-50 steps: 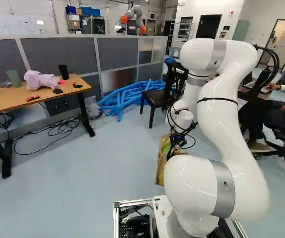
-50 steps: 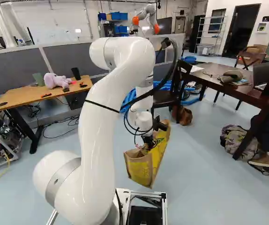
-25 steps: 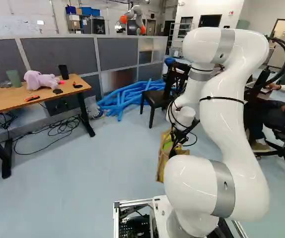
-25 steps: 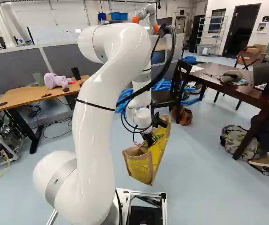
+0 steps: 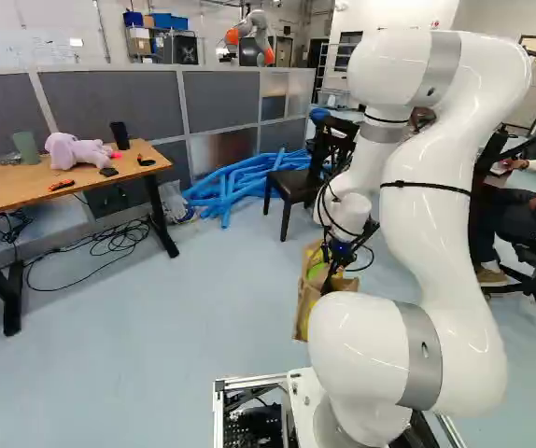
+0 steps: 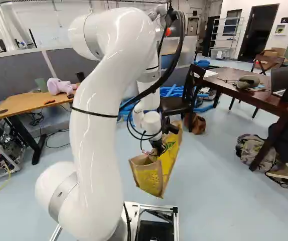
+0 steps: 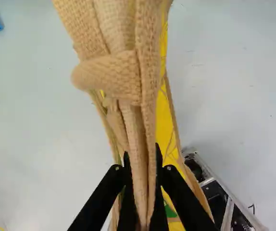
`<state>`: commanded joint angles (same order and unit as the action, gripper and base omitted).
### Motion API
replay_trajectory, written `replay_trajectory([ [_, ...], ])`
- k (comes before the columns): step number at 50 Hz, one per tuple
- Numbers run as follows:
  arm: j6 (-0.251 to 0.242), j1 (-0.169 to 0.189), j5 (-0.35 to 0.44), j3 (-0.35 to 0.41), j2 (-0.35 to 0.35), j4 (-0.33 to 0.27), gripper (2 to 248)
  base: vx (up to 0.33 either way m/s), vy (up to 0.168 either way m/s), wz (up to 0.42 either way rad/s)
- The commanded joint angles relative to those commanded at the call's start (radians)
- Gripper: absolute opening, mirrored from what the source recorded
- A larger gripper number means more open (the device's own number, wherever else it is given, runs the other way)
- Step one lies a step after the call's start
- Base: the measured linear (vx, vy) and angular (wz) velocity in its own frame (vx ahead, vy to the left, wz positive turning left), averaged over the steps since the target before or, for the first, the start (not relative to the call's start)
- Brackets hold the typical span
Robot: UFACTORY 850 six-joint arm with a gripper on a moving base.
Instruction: Pick up the bag on the ground and place it on the table
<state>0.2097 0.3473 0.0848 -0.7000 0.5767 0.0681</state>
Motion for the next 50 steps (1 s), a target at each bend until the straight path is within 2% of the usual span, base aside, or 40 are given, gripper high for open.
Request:
replay_trajectory([
  [13,0.0,-0.002,-0.038,0.029,-0.058,-0.006,21,0.0,0.0,0.0],
  [34,0.0,-0.014,-0.109,0.047,-0.139,-0.067,21,0.0,0.0,0.0],
  [50,0.0,-0.026,-0.17,0.052,-0.195,-0.075,21,0.0,0.0,0.0],
])
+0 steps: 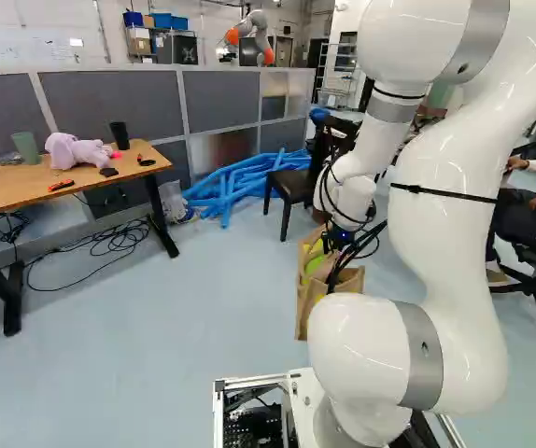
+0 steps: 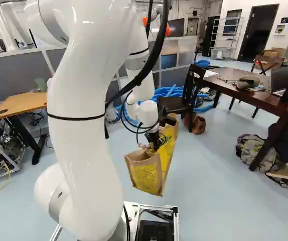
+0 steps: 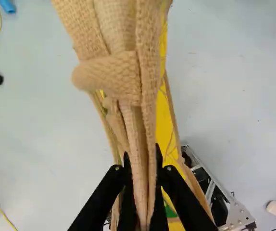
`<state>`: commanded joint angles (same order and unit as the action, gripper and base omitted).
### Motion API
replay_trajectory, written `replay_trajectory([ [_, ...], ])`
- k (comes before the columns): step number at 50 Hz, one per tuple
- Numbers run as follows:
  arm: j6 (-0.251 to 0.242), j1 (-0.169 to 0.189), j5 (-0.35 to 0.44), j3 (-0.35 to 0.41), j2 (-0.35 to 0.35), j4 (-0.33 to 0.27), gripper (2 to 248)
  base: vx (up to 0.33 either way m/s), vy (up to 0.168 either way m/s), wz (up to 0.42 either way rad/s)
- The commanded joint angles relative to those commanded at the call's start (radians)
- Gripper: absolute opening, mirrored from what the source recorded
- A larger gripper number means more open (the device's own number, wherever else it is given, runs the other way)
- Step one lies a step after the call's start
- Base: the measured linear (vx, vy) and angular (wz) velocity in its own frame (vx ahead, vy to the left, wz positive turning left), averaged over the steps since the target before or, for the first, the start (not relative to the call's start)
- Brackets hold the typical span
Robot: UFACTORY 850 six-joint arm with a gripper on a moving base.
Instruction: Pick up the bag on the ground and place it on the table
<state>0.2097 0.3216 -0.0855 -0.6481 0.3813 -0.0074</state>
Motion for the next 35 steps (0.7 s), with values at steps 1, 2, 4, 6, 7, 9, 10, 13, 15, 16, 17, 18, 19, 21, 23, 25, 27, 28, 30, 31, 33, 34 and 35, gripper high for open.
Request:
replay_trajectory([
  [1,0.0,-0.001,-0.005,0.0,-0.004,0.0,21,0.0,0.0,0.0],
  [2,0.0,-0.001,-0.01,0.0,-0.007,0.0,21,0.0,0.0,0.0],
  [4,0.0,-0.003,-0.02,0.001,-0.014,0.0,21,0.0,0.0,0.0],
  [6,0.0,-0.004,-0.032,0.001,-0.021,0.0,21,0.0,0.0,0.0],
  [7,0.0,-0.005,-0.037,0.001,-0.024,0.0,21,0.0,0.0,0.0],
  [9,0.0,-0.007,-0.049,0.001,-0.031,0.0,21,0.0,0.0,0.0],
  [10,0.0,-0.007,-0.055,0.001,-0.035,0.0,21,0.0,0.0,0.0],
  [13,0.0,-0.01,-0.073,0.001,-0.045,0.0,21,0.0,0.0,0.0],
  [15,0.0,-0.011,-0.085,0.001,-0.052,0.0,21,0.0,0.0,0.0],
  [16,0.0,-0.012,-0.091,0.001,-0.055,0.0,21,0.0,0.0,0.0],
  [17,0.0,-0.013,-0.097,0.0,-0.058,0.0,21,0.0,0.0,0.0],
  [18,0.0,-0.014,-0.103,0.0,-0.062,0.0,21,0.0,0.0,0.0],
  [19,0.0,-0.015,-0.109,0.0,-0.065,0.0,21,0.0,0.0,0.0],
  [21,0.0,-0.017,-0.121,0.0,-0.072,0.0,21,0.0,0.0,0.0],
  [23,0.0,-0.019,-0.133,0.0,-0.079,0.0,21,0.0,0.0,0.0],
  [25,0.0,-0.021,-0.144,0.0,-0.086,0.0,21,0.0,0.0,0.0],
  [27,0.0,-0.023,-0.156,0.0,-0.093,0.0,21,0.0,0.0,0.0],
  [28,0.0,-0.024,-0.161,-0.001,-0.096,0.0,21,0.0,0.0,0.0],
  [30,0.0,-0.026,-0.172,-0.001,-0.103,0.0,21,0.0,0.0,0.0],
  [31,0.0,-0.027,-0.178,-0.001,-0.106,0.0,21,0.0,0.0,0.0],
  [33,0.0,-0.029,-0.189,-0.002,-0.113,0.0,21,0.0,0.0,0.0],
  [34,0.0,-0.03,-0.194,-0.003,-0.116,0.0,21,0.0,0.0,0.0],
  [35,0.0,-0.031,-0.2,-0.004,-0.119,0.0,21,0.0,0.0,0.0],
])
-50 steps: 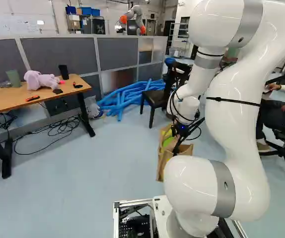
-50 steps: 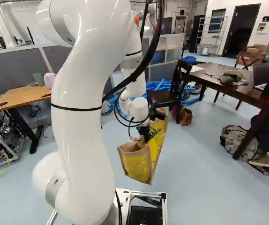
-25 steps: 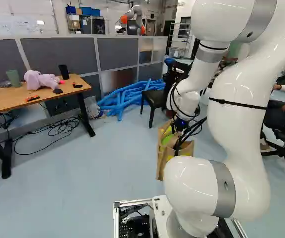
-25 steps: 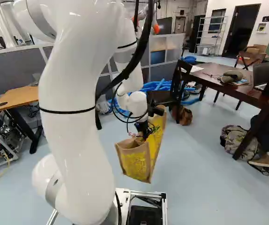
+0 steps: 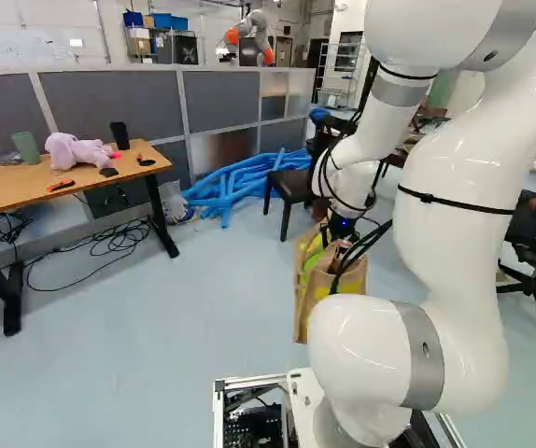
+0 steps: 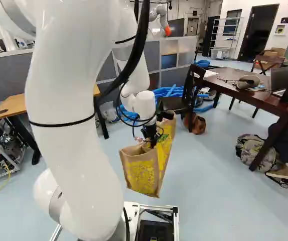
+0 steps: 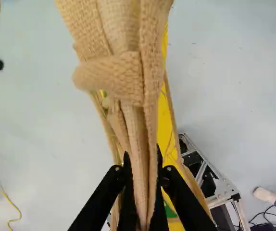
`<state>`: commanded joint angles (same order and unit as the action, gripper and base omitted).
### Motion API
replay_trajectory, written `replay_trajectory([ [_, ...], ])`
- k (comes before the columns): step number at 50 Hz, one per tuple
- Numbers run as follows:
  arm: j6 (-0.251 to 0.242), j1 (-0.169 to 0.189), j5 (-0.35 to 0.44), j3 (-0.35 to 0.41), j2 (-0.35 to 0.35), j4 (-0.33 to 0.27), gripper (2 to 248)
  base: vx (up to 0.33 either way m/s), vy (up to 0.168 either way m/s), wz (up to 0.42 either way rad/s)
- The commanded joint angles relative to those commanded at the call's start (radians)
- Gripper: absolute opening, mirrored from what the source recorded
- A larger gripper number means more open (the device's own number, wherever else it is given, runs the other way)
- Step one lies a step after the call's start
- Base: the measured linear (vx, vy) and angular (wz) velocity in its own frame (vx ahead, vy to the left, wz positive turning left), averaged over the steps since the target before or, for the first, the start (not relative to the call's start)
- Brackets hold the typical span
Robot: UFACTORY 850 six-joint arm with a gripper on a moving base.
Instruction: Pick up the bag on the ground and place it on the table
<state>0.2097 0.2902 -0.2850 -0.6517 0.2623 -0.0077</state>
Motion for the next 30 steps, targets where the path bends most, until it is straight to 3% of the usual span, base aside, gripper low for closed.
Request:
replay_trajectory([
  [30,0.0,-0.034,-0.091,-0.057,-0.061,0.0,21,0.0,0.0,0.0],
])
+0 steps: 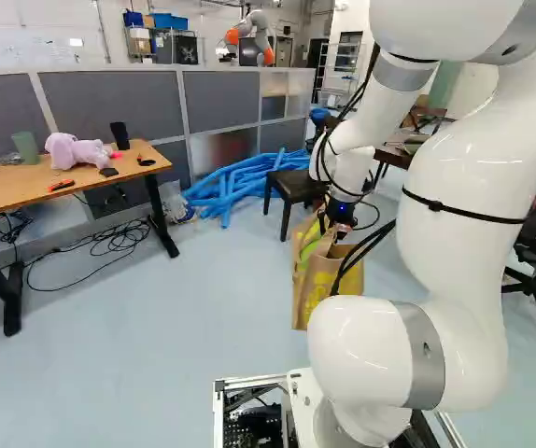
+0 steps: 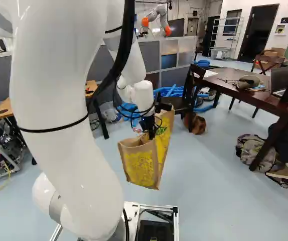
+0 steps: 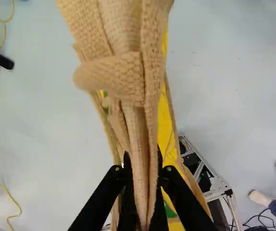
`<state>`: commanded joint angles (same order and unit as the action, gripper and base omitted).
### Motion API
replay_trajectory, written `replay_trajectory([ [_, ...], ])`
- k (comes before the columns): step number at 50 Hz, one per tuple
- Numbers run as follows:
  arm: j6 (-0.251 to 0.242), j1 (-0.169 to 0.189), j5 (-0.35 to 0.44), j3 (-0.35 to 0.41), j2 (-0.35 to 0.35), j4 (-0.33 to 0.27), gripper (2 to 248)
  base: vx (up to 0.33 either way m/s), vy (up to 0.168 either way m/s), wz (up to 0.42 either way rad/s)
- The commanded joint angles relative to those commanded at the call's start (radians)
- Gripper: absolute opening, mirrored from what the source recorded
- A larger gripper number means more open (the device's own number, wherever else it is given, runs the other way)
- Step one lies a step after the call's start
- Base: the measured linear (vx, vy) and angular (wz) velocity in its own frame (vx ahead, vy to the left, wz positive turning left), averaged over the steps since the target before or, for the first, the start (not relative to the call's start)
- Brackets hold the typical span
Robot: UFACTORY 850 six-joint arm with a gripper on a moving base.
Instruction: Pick up the bag on the ground and place it on the table
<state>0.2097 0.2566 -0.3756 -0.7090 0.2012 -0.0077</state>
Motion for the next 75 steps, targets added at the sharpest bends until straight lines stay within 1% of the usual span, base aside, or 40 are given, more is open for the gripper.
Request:
replay_trajectory([
  [24,0.0,-0.023,-0.097,-0.06,-0.032,0.0,21,0.0,0.0,0.0],
  [67,0.0,-0.06,-0.333,-0.161,-0.09,0.0,21,0.0,0.0,0.0],
  [75,0.0,-0.067,-0.352,-0.176,-0.102,0.0,21,0.0,0.0,0.0],
])
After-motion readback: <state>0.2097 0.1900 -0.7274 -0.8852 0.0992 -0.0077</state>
